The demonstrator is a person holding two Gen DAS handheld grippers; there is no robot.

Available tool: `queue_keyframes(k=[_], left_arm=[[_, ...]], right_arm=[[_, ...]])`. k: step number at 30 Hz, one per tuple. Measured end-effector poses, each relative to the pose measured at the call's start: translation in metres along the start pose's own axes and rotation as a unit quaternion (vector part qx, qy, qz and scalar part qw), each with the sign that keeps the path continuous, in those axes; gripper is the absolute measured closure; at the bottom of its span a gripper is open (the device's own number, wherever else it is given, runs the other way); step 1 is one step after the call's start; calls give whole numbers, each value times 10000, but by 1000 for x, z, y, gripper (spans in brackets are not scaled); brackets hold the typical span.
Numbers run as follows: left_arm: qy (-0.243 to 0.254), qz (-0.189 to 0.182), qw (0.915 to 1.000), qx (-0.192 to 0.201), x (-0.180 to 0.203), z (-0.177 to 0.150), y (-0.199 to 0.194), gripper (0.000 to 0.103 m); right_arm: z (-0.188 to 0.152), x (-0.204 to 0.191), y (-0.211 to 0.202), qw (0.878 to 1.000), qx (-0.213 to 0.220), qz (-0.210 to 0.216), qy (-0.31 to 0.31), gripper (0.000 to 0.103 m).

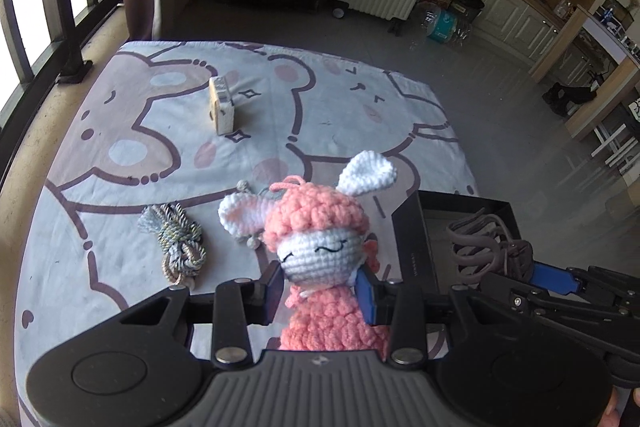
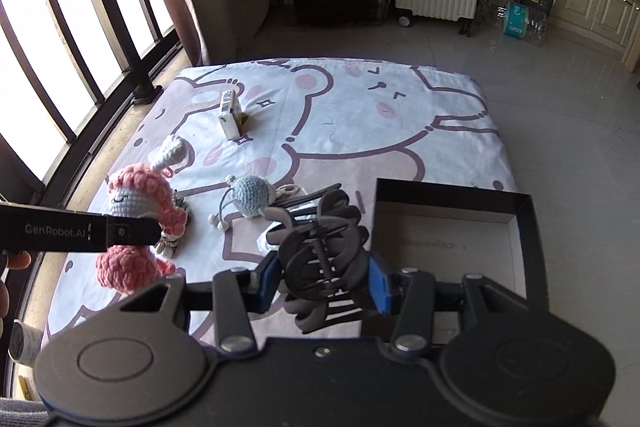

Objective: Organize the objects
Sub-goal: 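Carry both toys over the black box and lower them inside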

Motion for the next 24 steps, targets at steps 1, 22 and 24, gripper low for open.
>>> queue_keyframes(k=[1, 22, 24], left_arm=[[2, -57, 10000, 38, 6, 4, 0, 63], [232, -842, 9962, -66, 136, 42, 119, 63], [371, -805, 9959, -171, 139, 38, 135, 63]], right_arm=[[3, 5, -3, 10000, 29, -55, 15, 56], [34, 145, -3, 9966, 262, -614, 475, 56], [34, 152, 4, 9965, 207, -657, 465, 56]])
Point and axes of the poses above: each gripper's, at about its wrist camera, not at the fingertips, and y roughly the way its jaws point, x to its right, z to its top, the point moved 5 cm from there along y, roughly the way its jaws point, and after that the axes turned 12 degrees about y, right-handed, at the moved point
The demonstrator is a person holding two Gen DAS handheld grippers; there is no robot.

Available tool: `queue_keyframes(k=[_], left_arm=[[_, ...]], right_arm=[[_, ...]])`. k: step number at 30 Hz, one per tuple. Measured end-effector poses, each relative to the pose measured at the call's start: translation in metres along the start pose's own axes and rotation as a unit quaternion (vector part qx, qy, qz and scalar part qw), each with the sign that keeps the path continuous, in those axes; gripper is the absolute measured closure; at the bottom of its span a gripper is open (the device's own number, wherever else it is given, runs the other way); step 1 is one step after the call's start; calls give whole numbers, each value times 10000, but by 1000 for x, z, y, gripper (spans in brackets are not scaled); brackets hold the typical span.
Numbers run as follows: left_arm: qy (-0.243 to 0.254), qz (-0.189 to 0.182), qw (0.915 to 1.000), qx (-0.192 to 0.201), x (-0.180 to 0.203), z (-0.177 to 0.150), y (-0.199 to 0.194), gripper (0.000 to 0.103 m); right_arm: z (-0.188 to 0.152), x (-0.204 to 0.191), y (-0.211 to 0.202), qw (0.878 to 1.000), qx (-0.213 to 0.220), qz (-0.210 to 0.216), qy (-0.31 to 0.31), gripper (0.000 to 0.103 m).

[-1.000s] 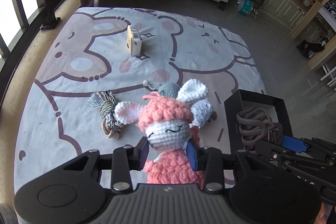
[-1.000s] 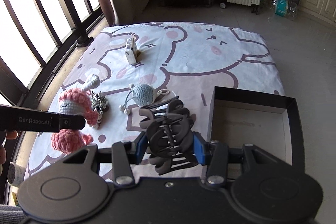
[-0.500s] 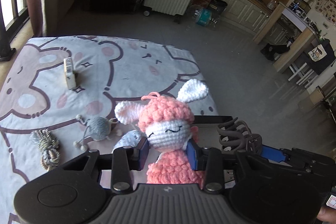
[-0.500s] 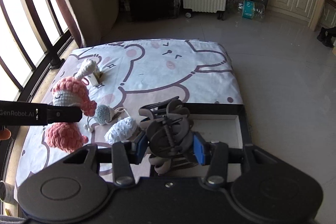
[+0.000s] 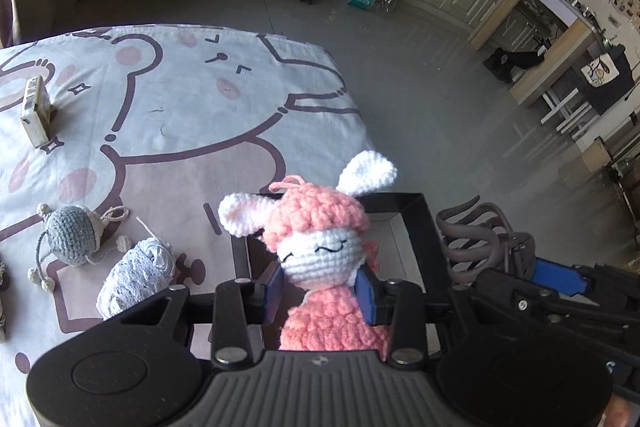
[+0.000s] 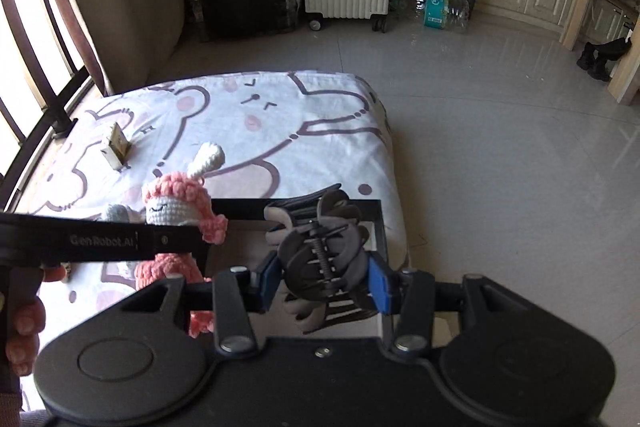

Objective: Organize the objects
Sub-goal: 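Carry both toys over the black box and lower them inside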

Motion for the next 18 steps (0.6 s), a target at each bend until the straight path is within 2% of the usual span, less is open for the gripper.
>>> queue_keyframes(k=[9, 14, 18], left_arm=[[193, 211, 9966, -775, 6, -24, 38, 63], [320, 335, 9936, -1026, 10, -31, 49, 63], [399, 325, 9935, -1017, 10, -32, 51, 60]], right_arm=[[-3, 4, 31, 9995, -163, 76, -260, 56], [-3, 0, 47, 9987, -282, 2, -427, 56], [-6, -2, 55, 9980, -359, 24, -517, 56]])
Point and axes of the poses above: each gripper's, at about its wrist camera, not at the fingertips, and y roughly the way its jaws point, x to its right, z to its top, the point moved 5 cm from there along y, roughly the way its jaws point, and after that the axes turned 12 degrees about y, right-handed, at the moved point
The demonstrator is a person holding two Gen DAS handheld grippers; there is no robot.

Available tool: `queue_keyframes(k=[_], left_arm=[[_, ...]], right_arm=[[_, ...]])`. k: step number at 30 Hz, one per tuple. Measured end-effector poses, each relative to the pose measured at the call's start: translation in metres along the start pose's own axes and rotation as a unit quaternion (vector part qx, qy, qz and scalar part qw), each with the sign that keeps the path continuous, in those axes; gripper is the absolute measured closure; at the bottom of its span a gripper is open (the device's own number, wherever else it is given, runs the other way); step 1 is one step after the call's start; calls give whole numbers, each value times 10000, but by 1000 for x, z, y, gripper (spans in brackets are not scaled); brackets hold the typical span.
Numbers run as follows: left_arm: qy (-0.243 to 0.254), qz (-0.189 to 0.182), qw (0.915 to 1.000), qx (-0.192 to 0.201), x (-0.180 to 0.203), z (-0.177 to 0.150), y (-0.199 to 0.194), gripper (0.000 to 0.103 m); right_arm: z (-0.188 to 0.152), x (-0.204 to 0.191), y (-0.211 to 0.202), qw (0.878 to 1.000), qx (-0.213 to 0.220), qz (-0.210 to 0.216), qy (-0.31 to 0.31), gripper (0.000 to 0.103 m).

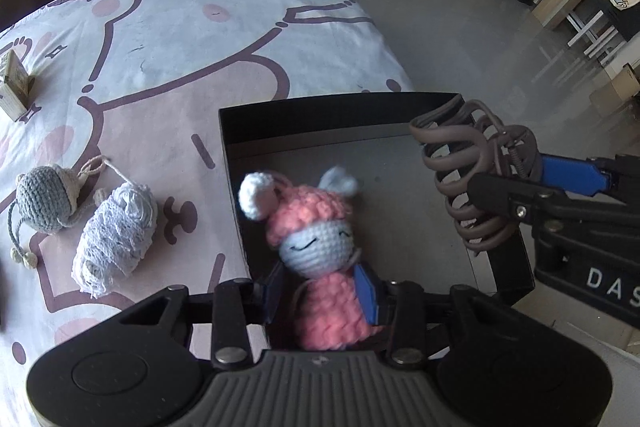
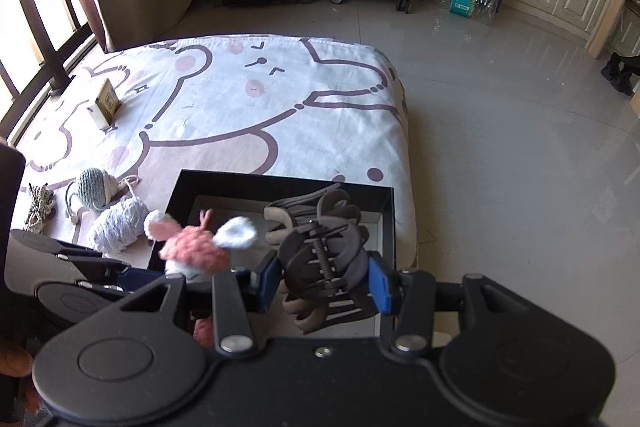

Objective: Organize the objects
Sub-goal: 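Carry both toys over the black box and lower them inside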

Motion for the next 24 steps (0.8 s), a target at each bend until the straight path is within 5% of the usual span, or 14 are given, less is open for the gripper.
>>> queue_keyframes(k=[9, 15, 24], left_arm=[[-474, -342, 9981, 183, -15, 9, -21, 56], [-761, -19, 9962, 423, -41, 18, -34, 57], [-1328, 56, 9908, 243, -76, 9, -29, 57]], right_arm=[[-8, 1, 13, 9998, -171, -41, -41, 56], [-17, 4, 27, 9987, -439, -179, 213, 56], [-40, -1, 62, 9906, -846, -520, 944, 56]])
Point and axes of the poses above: each gripper's, at about its wrist camera, not at the fingertips, and y roughly the way its jaws point, x to its right, z to its top, the point moved 5 cm from there along y, roughly the way its jaws point, and after that the axes turned 12 degrees about y, right-handed, at the moved point
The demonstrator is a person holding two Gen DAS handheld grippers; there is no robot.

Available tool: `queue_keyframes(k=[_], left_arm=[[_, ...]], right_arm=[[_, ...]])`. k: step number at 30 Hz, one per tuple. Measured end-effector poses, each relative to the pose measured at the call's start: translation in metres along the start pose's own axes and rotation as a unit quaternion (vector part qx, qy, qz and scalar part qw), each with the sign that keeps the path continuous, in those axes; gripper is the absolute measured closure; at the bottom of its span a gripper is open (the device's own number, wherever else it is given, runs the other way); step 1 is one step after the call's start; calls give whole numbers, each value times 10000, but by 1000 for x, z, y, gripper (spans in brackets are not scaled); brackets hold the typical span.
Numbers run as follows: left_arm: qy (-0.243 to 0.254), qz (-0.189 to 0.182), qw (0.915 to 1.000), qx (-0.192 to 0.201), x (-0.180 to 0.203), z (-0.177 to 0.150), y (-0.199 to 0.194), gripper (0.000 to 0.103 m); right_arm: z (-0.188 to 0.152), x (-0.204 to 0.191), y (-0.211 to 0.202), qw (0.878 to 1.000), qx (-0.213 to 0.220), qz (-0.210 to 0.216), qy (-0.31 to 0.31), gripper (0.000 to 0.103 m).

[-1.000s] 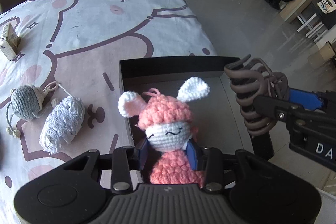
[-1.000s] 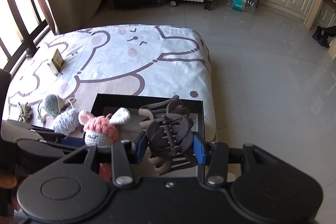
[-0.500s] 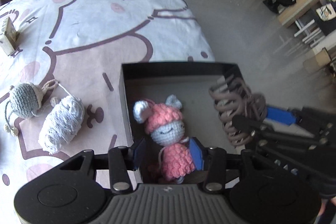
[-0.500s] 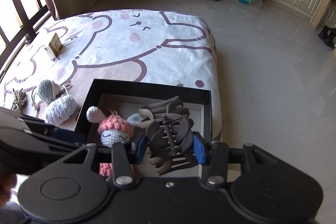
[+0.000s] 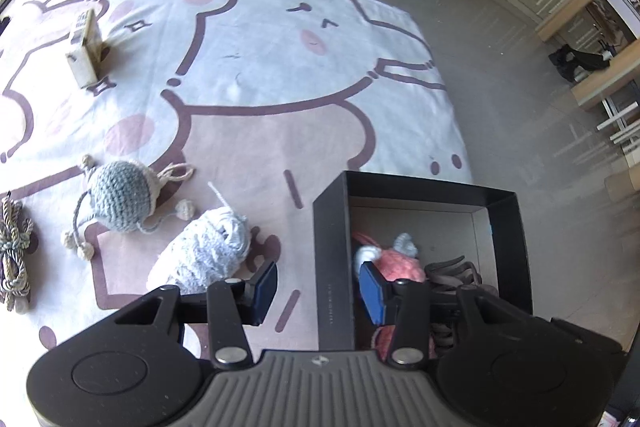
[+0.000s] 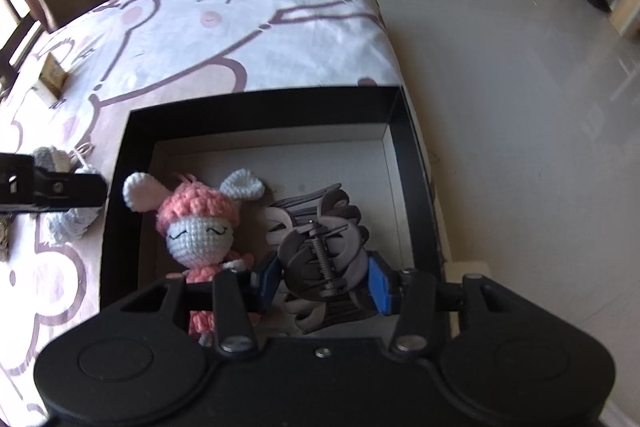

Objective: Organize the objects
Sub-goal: 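Carry both toys over the black box and lower them inside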

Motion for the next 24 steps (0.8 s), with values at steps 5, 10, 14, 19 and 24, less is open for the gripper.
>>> queue_keyframes(k=[5, 10, 14, 19, 24], left_arm=[[-140, -19, 9999, -33, -8, -1, 2, 57], [-148, -53, 9998, -94, -8, -2, 2, 57], [-137, -41, 9998, -145, -10, -4, 2, 57], [-127, -38, 9996, -243, -13, -7, 3, 57], [6, -34, 9996, -292, -11, -7, -2, 57]], right_arm=[[-8, -11, 3, 9999, -127, -58, 54, 56], [-15, -25, -2, 9987, -376, 189, 288, 56], [-16, -30, 0, 9978, -492, 159, 405, 55], [-17, -26, 0, 9964, -544, 315, 570, 48], [-15, -20, -7, 9949, -534, 397, 753, 43]])
Point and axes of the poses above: each gripper's, at about its wrist camera, not at the fingertips, and y roughly the way its jaws point, x to its right, z to its top, the point moved 5 cm from there along y, roughly the way its jaws point, and after that the axes turned 12 degrees about y, right-handed, at the moved point
